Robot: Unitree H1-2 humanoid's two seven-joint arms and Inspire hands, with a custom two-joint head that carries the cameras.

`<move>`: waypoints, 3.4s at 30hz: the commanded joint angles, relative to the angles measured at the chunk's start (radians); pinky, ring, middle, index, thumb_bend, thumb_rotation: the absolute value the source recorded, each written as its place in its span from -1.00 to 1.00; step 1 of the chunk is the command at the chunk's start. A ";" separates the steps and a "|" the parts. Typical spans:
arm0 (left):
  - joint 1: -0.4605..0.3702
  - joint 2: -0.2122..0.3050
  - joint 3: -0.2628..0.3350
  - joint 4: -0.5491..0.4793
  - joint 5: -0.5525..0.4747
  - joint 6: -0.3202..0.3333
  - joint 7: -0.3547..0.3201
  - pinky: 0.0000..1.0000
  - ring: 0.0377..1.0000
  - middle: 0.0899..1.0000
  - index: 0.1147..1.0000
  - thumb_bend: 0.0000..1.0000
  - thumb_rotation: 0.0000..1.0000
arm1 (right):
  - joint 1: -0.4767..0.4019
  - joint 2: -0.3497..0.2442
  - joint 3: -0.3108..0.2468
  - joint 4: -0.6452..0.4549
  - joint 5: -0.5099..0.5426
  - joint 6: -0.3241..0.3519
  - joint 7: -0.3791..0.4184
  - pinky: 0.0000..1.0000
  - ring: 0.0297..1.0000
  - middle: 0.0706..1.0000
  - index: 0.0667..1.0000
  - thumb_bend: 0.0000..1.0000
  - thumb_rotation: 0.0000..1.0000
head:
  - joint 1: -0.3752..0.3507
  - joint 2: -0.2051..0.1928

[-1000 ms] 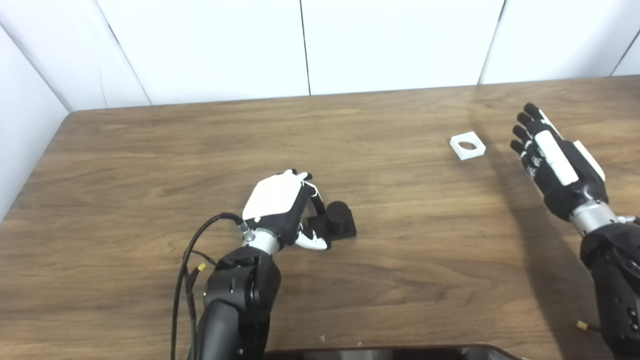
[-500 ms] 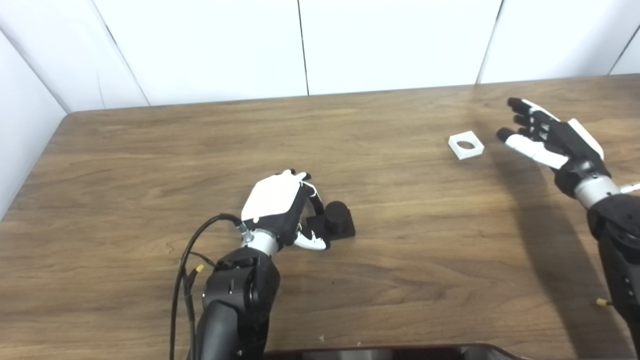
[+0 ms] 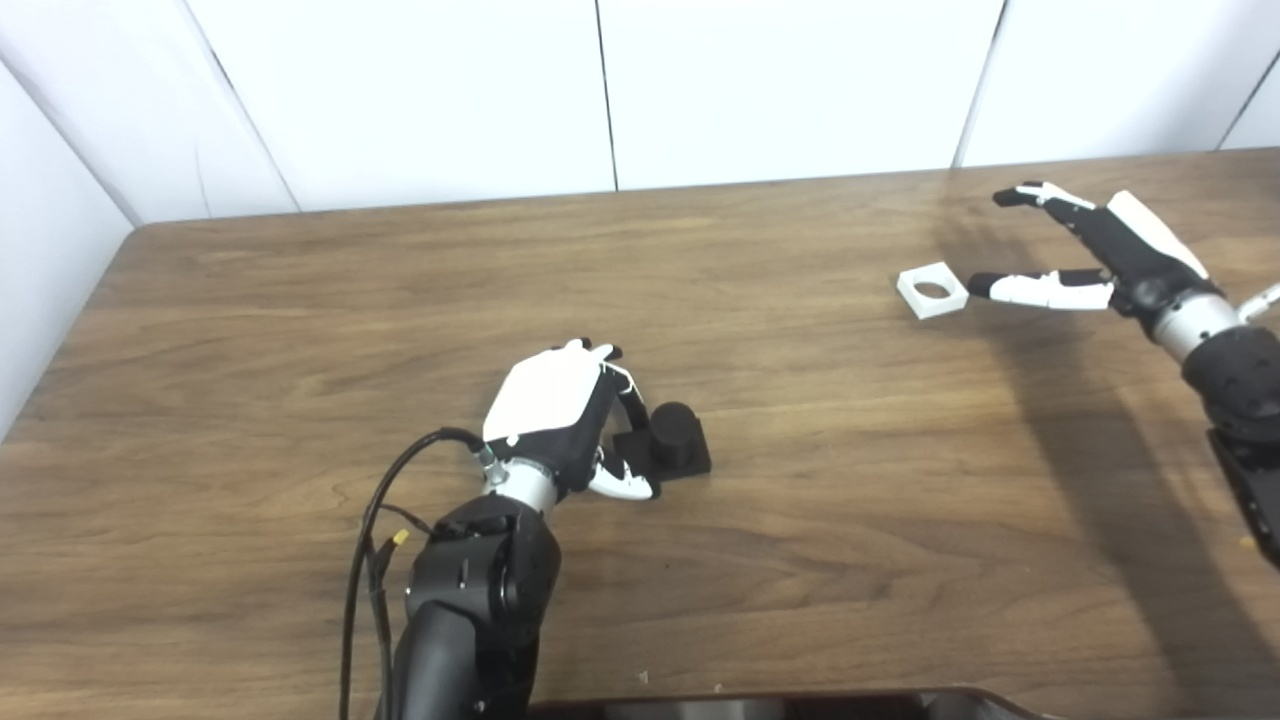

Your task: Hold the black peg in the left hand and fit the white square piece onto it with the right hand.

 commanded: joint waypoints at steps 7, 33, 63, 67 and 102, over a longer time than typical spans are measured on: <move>-0.019 0.008 -0.001 -0.006 0.017 -0.007 0.017 1.00 1.00 0.87 -0.16 0.05 -0.88 | -0.085 -0.045 0.020 0.014 -0.084 -0.085 -0.004 0.87 1.00 0.91 0.54 0.67 -0.37 | -0.001 0.001; -0.013 -0.006 -0.005 -0.001 0.015 -0.002 0.036 1.00 1.00 0.88 -0.15 0.05 -0.88 | -0.247 -0.044 0.112 0.132 -0.222 -0.123 0.092 1.00 1.00 0.95 0.53 0.68 -0.46 | -0.001 -0.011; -0.012 -0.014 -0.012 -0.002 0.022 0.006 0.041 1.00 1.00 0.88 -0.15 0.05 -0.88 | -0.347 -0.042 0.231 0.195 -0.326 -0.128 0.253 1.00 1.00 0.96 0.53 0.75 -0.54 | -0.001 -0.002; -0.012 -0.014 -0.012 -0.003 0.025 0.007 0.039 1.00 1.00 0.88 -0.15 0.05 -0.88 | -0.349 -0.038 0.239 0.211 -0.334 -0.139 0.253 1.00 1.00 0.97 0.52 0.74 -0.54 | 0.000 -0.001; -0.013 -0.022 -0.018 -0.001 0.028 0.010 0.038 1.00 1.00 0.88 -0.16 0.05 -0.88 | -0.382 0.000 0.257 0.295 -0.367 -0.178 0.233 1.00 1.00 0.96 0.51 0.73 -0.49 | 0.012 -0.004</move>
